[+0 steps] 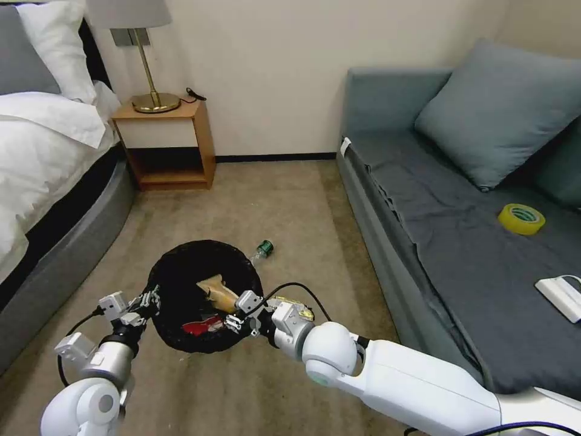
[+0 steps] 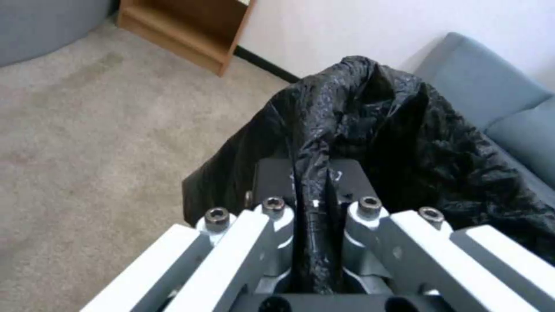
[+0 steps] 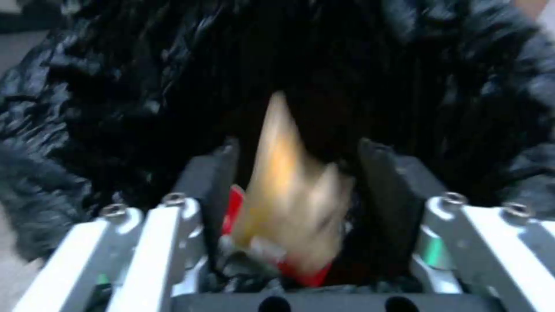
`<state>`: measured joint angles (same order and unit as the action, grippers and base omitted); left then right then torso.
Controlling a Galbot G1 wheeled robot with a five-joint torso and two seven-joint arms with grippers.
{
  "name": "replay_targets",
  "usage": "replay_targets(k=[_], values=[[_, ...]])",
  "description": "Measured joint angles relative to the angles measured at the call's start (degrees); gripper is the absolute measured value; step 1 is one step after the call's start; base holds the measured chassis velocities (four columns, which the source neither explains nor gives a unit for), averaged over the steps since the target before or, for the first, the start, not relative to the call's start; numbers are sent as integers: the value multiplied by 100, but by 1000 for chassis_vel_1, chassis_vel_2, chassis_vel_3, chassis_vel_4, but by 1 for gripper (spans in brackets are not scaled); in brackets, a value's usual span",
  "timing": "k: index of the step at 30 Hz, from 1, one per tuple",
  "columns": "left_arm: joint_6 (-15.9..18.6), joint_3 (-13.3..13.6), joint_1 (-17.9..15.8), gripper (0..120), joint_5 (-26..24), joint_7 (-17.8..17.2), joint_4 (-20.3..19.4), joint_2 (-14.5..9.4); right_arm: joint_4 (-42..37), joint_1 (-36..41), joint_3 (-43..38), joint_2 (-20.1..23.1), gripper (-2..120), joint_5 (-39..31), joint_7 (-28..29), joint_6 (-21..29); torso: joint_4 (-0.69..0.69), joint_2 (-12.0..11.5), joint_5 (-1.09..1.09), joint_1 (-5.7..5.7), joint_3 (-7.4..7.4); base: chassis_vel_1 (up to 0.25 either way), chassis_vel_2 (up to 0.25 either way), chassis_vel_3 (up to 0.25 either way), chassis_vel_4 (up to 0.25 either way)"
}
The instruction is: Pick up the trash bin, then pick up the garbage on the floor and place it into the trash bin.
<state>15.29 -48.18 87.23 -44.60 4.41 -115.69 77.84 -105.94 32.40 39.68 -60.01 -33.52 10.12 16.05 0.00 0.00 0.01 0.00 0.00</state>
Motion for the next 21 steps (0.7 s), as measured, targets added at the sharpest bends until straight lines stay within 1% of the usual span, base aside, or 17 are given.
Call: replay_targets(k=[1, 2, 4, 6, 7, 8, 10, 11, 12, 13, 14, 16, 17, 18, 19, 21], values=[[0, -19, 2, 6, 0, -4, -12, 1, -20, 3, -24, 0, 63, 71, -1, -32, 0, 0, 0, 0, 0, 0, 0, 0, 0], [0, -46, 3, 6, -5, -16, -27, 1, -65, 9, -66, 11, 70, 153, -1, -68, 0, -1, 0, 0, 0, 0, 0, 0, 0], [0, -59, 2, 6, -15, -26, -37, 0, -87, 12, -84, 17, 71, 175, 6, -79, 0, -1, 0, 0, 0, 0, 0, 0, 0], [0, -101, -19, 6, -61, -82, -83, -16, -180, 66, -187, 61, 85, 324, 85, -186, 0, -1, 0, 0, 0, 0, 0, 0, 0], [1, -104, -23, 6, -69, -91, -90, -18, -194, 79, -210, 74, 86, 375, 90, -218, 0, -1, 0, 0, 0, 0, 0, 0, 0], [2, -116, -29, 6, -83, -117, -106, -16, -236, 119, -288, 117, 93, 525, 123, -302, 0, -1, 0, 0, 0, 0, 0, 0, 0], [2, -122, -26, 6, -83, -130, -112, -5, -261, 153, -340, 146, 95, 644, 180, -352, -1, -1, 0, 0, 0, 0, 0, 0, 0], [2, -122, -8, 6, -74, -146, -132, 25, -300, 234, -440, 191, 98, 938, 316, -420, 0, -1, 0, 0, 0, 0, 0, 0, 0], [1, -122, 18, 6, -48, -152, -146, 64, -343, 333, -578, 240, 99, 1257, 371, -484, 1, -1, 0, 0, 0, 0, 0, 0, 0], [-2, -114, 49, 6, -8, -153, -158, 118, -421, 524, -840, 323, 100, 1735, 406, -582, 2, -1, -1, 0, 0, 0, 0, 0, 0], [-2, -114, 49, 6, -8, -153, -158, 118, -421, 524, -840, 323, 100, 1735, 406, -582, 2, -1, -1, 0, 0, 0, 0, 0, 0], [-10, -110, 67, 6, 45, -153, -170, 208, -593, 1062, -1337, 450, 100, 2379, 477, -739, 0, -1, 0, 0, 0, 0, 0, 0, 0], [-15, -114, 67, 6, 58, -153, -173, 226, -632, 1216, -1452, 470, 100, 2505, 528, -779, -1, -1, 0, 0, 0, 0, 0, 0, 0], [-38, -140, 67, 6, 100, -153, -175, 256, -694, 1569, -1674, 492, 100, 2741, 678, -852, -2, -1, 0, 0, 0, 0, 0, 0, 0], [-38, -140, 67, 6, 100, -153, -175, 256, -694, 1569, -1674, 492, 100, 2741, 678, -852, -2, -1, 0, 0, 0, 0, 0, 0, 0], [-72, -188, 63, 6, 194, -148, -188, 283, -787, 2019, -2002, 466, 100, 2949, 882, -918, -1, -1, 1, 0, 0, 0, 0, 0, 0]])
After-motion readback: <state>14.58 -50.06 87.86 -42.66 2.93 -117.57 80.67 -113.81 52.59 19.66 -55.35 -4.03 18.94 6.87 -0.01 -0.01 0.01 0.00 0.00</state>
